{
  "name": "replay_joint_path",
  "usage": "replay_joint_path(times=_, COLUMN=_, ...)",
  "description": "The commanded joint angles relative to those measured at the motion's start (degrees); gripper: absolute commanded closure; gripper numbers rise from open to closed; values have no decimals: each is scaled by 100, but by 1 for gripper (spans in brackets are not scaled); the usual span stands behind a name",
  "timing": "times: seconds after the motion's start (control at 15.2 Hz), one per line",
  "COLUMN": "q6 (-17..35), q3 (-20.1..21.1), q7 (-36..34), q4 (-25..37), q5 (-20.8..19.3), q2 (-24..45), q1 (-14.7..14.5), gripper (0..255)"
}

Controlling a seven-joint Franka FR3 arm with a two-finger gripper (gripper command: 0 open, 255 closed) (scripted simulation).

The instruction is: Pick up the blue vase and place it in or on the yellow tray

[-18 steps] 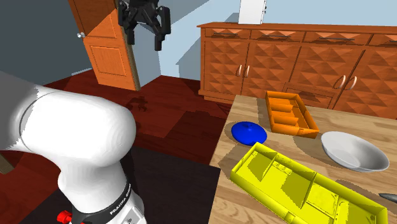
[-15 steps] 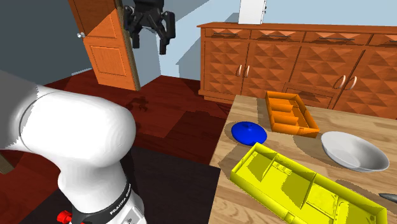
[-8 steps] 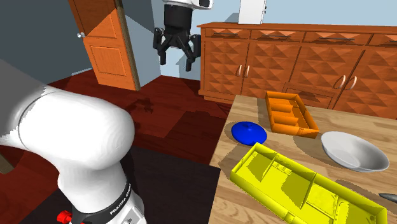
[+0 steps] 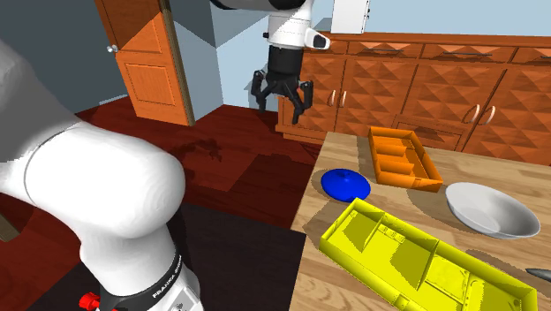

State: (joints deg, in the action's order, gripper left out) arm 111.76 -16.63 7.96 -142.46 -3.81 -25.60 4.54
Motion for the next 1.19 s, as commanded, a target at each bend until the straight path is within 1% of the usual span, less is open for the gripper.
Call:
replay_joint_path(times=0.0, q6=309, q3=-175, q7=177, q4=79, q5=-12, q2=344, q1=48, gripper=0)
replay_joint_path(times=0.26, q6=907, q3=-502, q7=554, q4=322, q5=106, q2=1131, q1=99, gripper=0)
replay_joint_path(times=0.53, q6=1420, q3=-786, q7=1009, q4=679, q5=408, q2=1982, q1=148, gripper=0)
replay_joint_path(times=0.86, q6=1892, q3=-992, q7=1674, q4=1289, q5=1030, q2=3108, q1=304, gripper=0)
replay_joint_path(times=1.12, q6=2112, q3=-982, q7=2193, q4=1906, q5=1600, q2=4014, q1=578, gripper=0)
